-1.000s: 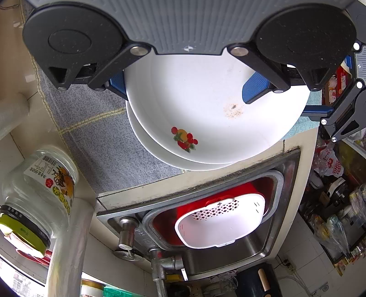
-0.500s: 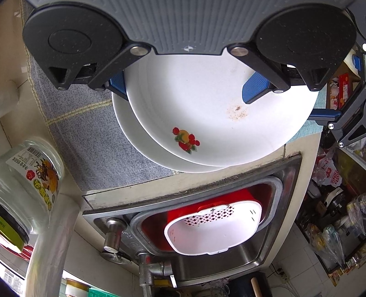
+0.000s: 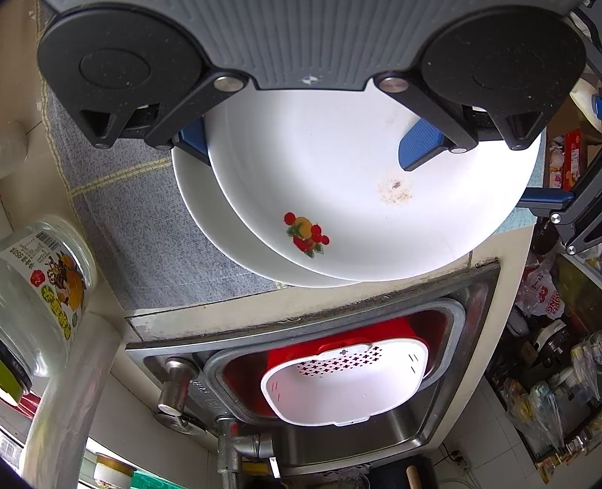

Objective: Organize plates and bowls
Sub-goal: 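Lower the held plate with the right tool onto the plate stack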

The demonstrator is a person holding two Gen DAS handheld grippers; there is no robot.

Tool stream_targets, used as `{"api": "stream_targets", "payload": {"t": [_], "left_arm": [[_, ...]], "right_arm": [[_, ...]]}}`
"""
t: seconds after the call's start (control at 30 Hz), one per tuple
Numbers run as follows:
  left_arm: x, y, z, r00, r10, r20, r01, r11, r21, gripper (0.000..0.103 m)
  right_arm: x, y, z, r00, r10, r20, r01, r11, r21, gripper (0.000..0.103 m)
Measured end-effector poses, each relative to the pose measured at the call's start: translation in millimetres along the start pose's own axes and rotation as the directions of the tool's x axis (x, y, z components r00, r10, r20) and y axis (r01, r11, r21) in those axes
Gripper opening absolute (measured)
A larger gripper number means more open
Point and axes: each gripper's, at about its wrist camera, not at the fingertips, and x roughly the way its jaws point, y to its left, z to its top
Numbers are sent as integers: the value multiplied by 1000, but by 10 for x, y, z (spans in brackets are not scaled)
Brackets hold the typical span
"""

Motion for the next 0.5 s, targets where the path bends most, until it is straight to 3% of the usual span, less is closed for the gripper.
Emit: {"api": "stream_targets", "payload": {"t": [0.5], "left_arm": [[-49,11,7,1000,-10,10,9,1000,5,102]], "right_arm": [[4,21,32,1000,-22,-15,22,1000,-10,103]]}}
